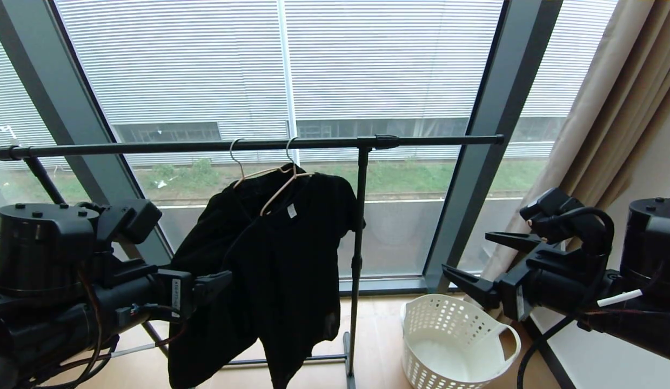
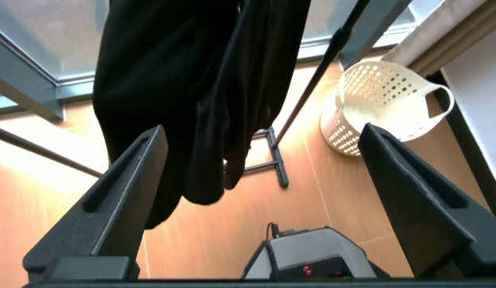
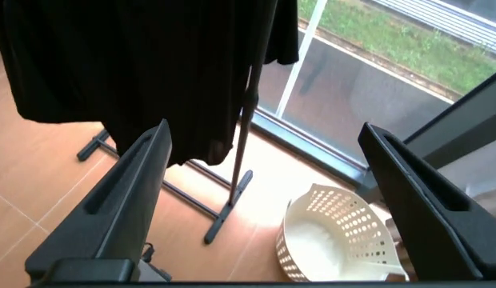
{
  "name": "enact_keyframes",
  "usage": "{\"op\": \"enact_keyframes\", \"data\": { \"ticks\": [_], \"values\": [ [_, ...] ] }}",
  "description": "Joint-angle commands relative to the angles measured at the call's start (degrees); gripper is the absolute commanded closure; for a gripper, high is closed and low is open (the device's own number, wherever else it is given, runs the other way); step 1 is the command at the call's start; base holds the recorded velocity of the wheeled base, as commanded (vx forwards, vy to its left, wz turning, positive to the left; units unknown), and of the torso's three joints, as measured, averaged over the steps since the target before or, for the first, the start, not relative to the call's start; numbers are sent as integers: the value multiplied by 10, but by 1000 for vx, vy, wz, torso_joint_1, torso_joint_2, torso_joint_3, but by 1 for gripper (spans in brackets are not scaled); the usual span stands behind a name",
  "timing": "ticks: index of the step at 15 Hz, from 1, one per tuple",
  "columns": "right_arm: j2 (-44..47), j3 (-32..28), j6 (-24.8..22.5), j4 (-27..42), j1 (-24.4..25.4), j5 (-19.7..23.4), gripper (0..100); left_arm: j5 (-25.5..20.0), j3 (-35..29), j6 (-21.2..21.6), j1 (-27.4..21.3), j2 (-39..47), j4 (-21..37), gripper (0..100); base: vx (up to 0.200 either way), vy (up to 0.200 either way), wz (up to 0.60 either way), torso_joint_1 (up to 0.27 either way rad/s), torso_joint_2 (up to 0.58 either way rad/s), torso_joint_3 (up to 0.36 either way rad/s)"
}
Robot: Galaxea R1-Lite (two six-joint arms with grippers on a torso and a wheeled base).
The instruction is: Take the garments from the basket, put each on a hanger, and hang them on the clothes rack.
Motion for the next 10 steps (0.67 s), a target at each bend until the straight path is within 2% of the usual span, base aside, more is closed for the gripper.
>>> {"op": "enact_keyframes", "data": {
  "ticks": [1,7,10],
  "values": [
    [-1,17,0,0,0,-4,0,1,25,0,0,-12,0,0,0,0,0,0,0,0],
    [-31,109,0,-3,4,-42,0,0,130,1,-1,-92,0,0,0,0,0,0,0,0],
    [-52,160,0,-3,4,-48,0,0,176,-1,-1,-112,-1,0,0,0,0,0,0,0]
  ]
}}
